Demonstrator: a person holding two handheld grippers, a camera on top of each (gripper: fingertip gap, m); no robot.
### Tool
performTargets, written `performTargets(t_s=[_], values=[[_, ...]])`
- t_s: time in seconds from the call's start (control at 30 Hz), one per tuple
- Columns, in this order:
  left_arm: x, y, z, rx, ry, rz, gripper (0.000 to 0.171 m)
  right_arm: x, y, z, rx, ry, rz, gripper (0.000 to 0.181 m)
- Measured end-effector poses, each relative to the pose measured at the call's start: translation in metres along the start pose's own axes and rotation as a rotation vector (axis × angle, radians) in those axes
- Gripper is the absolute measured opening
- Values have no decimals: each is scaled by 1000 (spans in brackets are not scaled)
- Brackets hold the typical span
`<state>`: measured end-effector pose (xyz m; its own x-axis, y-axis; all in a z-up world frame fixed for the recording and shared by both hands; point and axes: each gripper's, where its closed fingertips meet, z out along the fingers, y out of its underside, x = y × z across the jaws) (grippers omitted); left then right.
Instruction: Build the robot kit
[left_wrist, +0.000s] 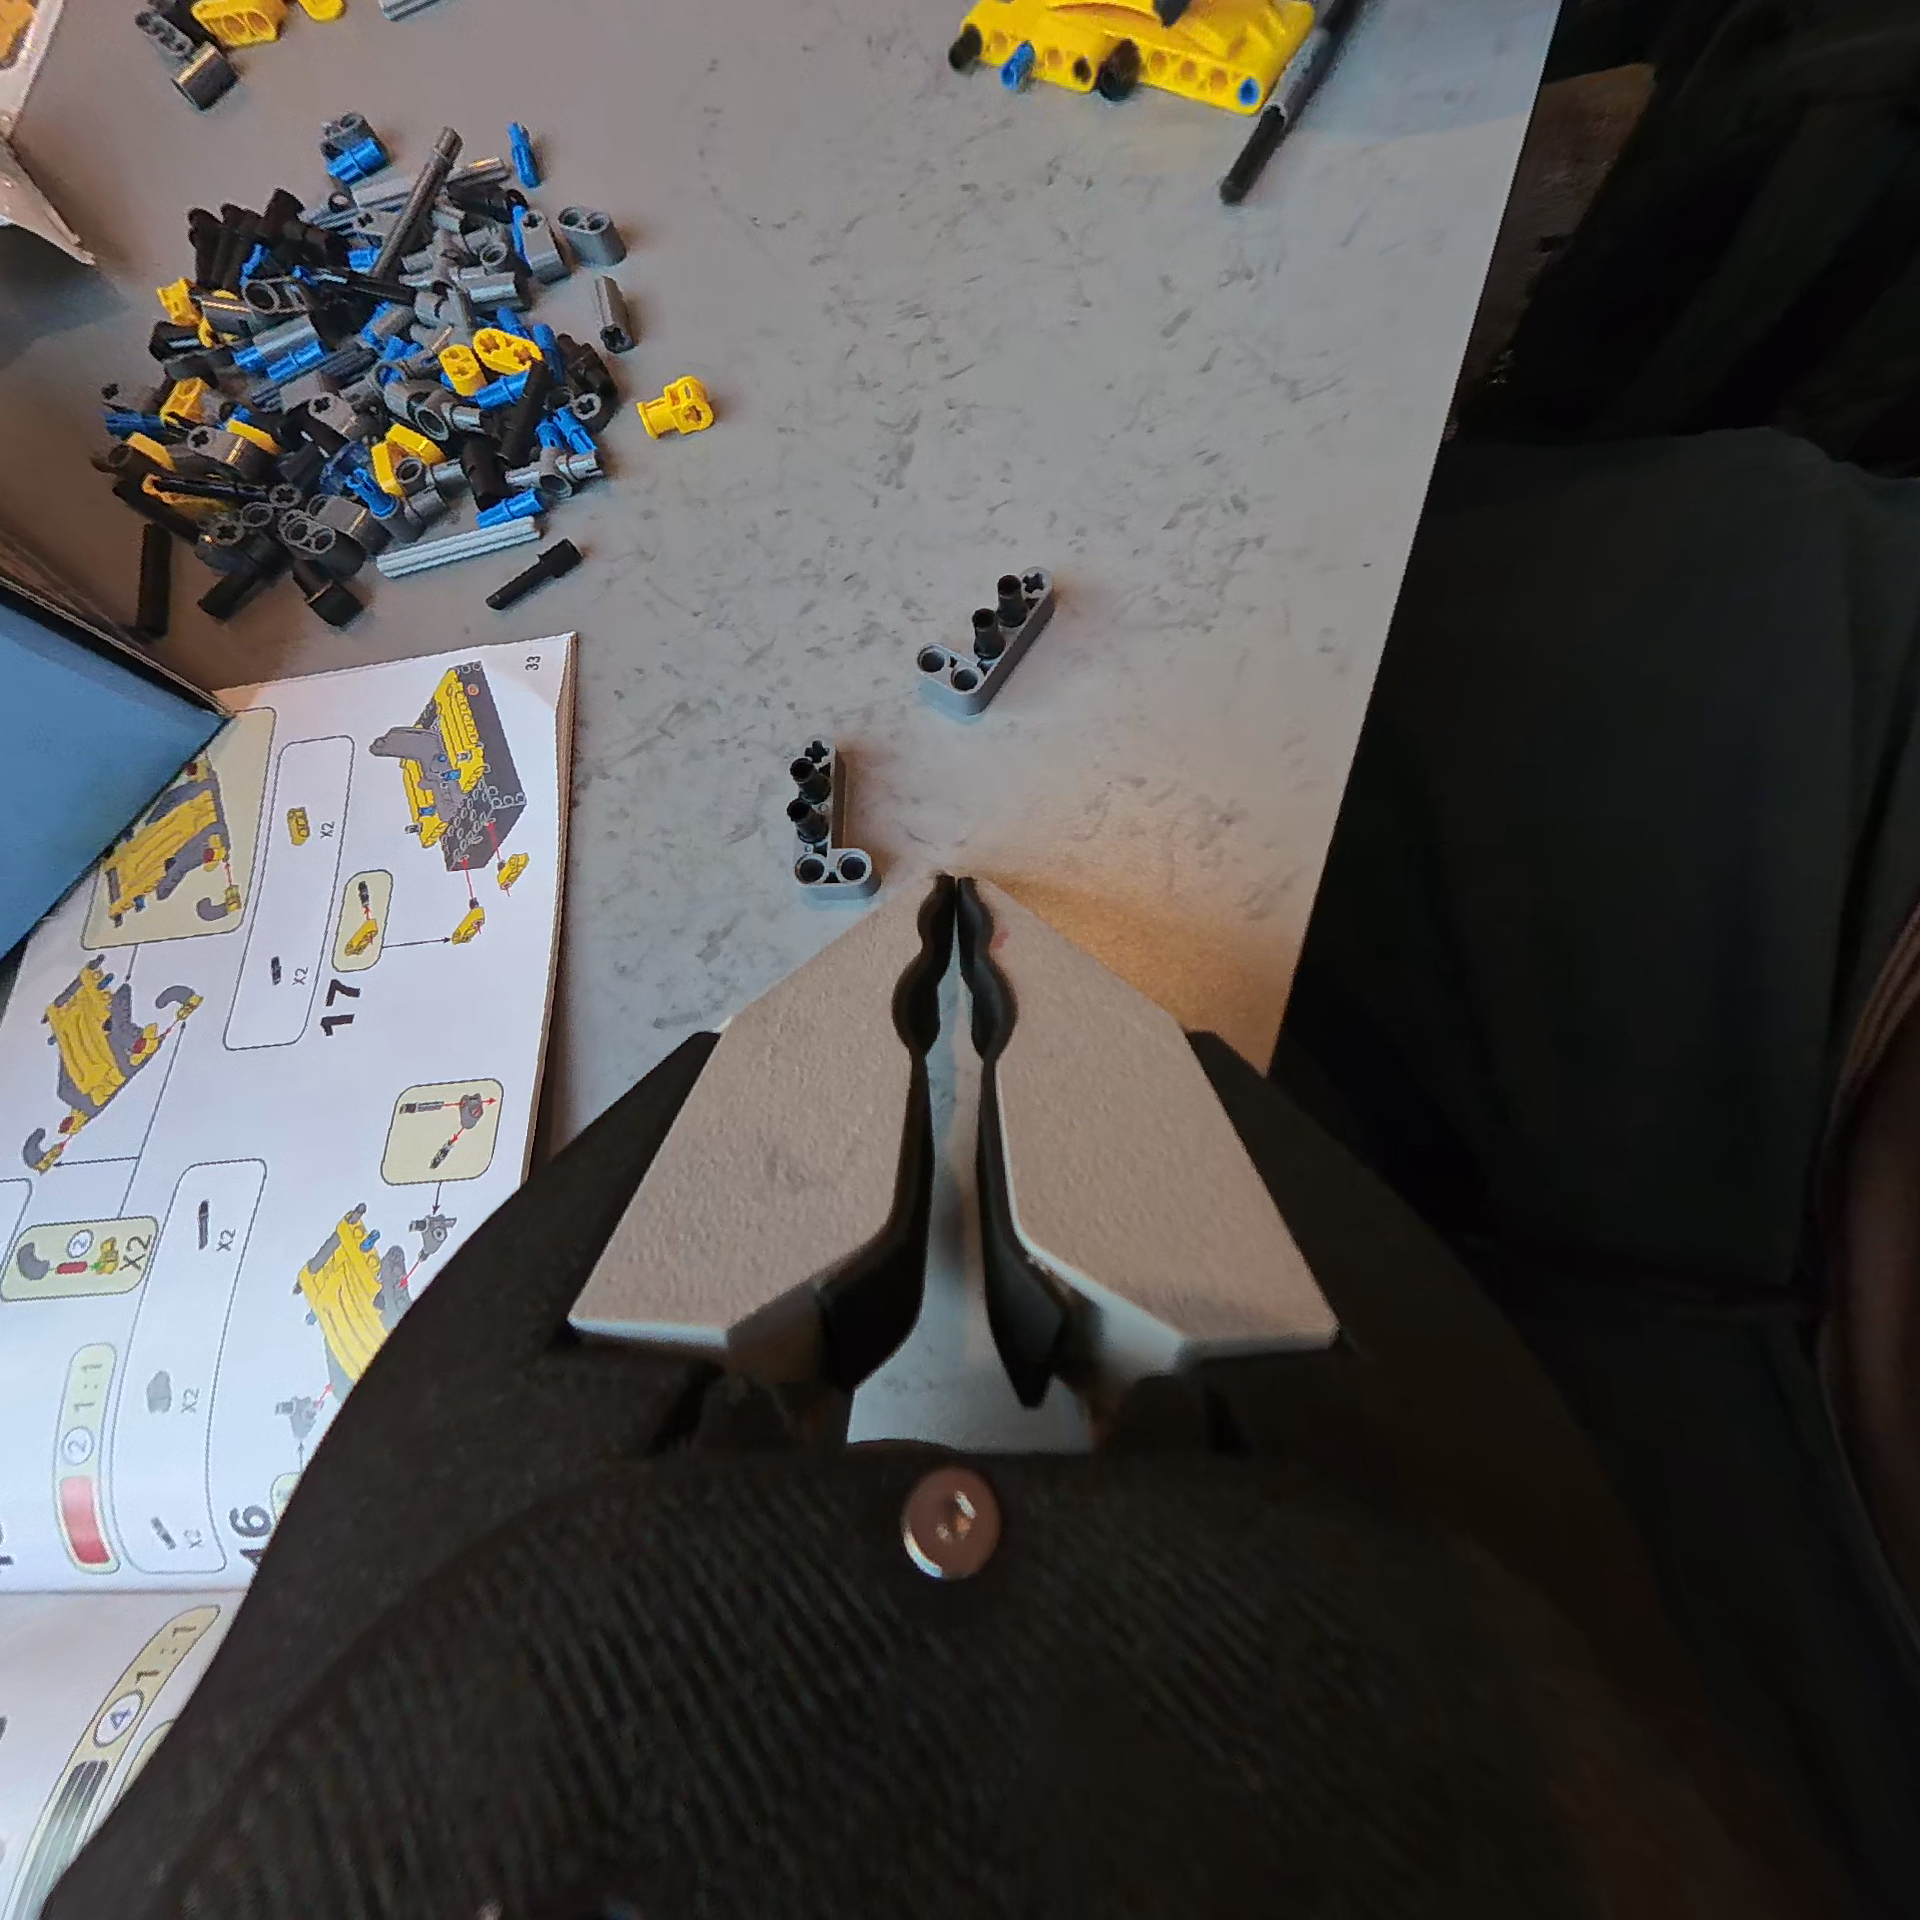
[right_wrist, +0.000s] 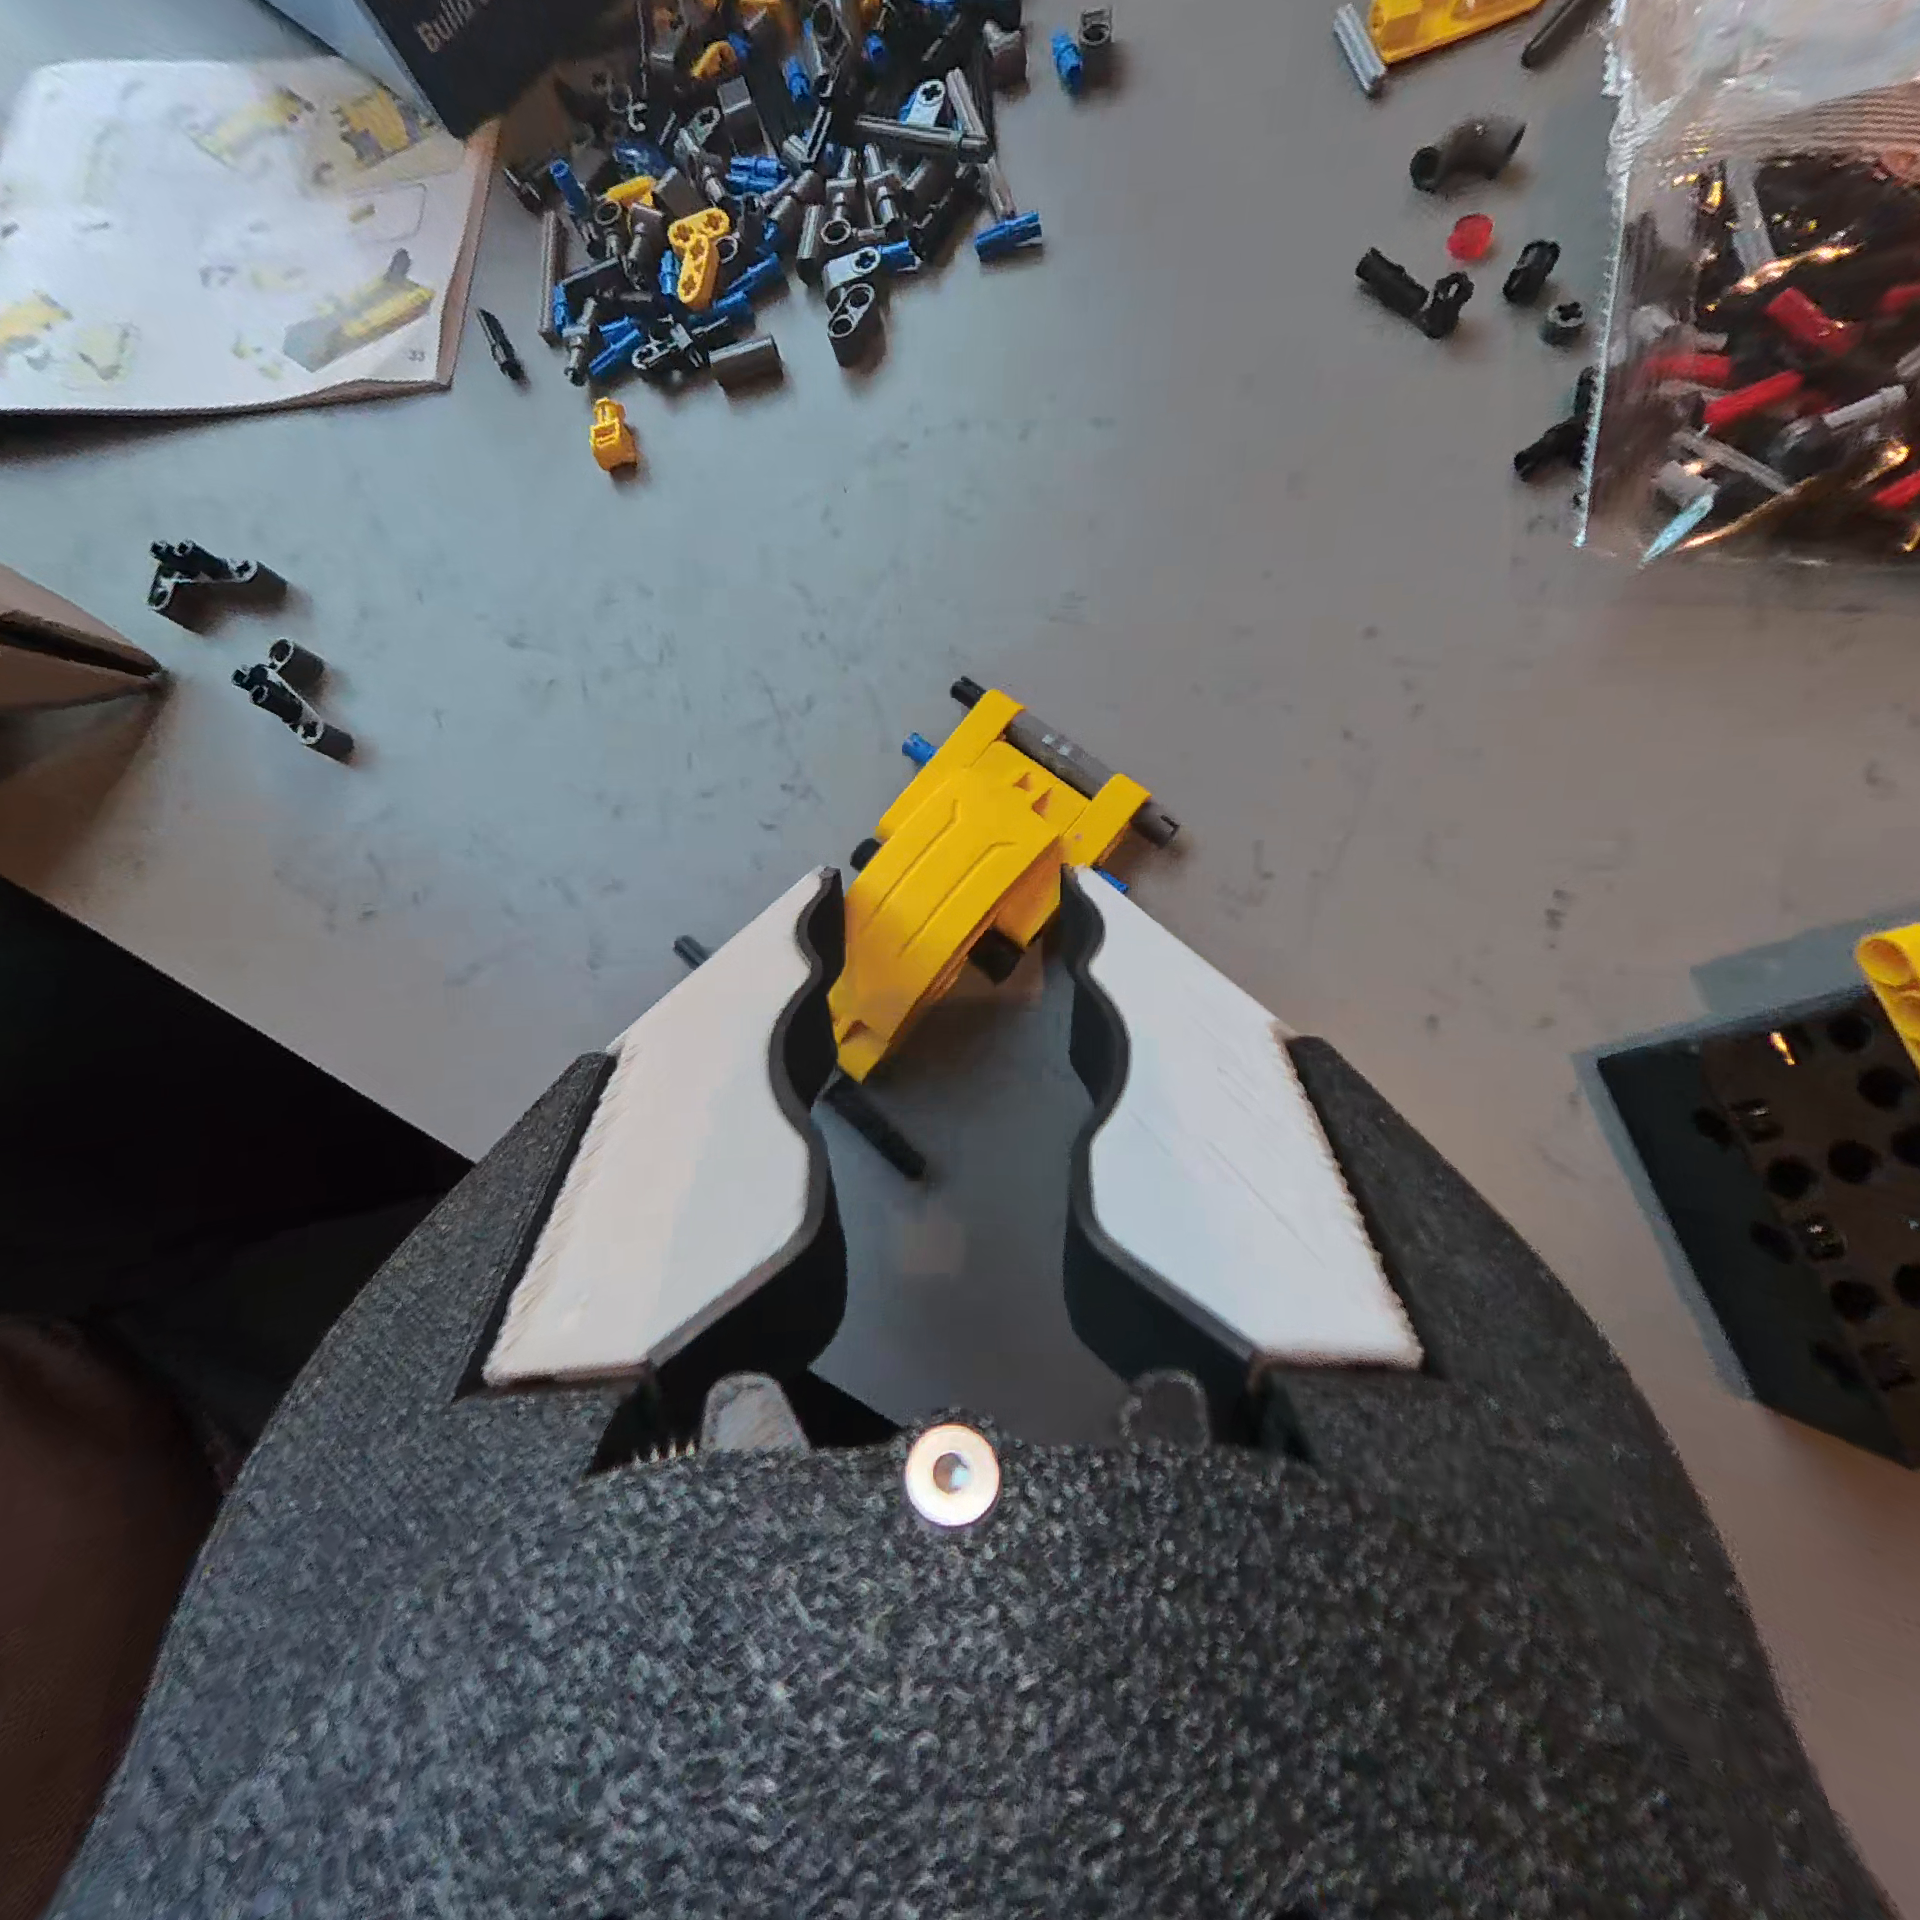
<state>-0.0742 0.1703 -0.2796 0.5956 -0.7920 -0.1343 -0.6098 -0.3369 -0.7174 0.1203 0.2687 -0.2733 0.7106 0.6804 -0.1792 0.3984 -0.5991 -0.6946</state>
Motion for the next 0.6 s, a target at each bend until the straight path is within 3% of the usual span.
performTargets(t_s=[0.6], values=[[0, 0, 0, 0, -2, 2, 0, -3, -3, 7, 28, 17, -7, 51]])
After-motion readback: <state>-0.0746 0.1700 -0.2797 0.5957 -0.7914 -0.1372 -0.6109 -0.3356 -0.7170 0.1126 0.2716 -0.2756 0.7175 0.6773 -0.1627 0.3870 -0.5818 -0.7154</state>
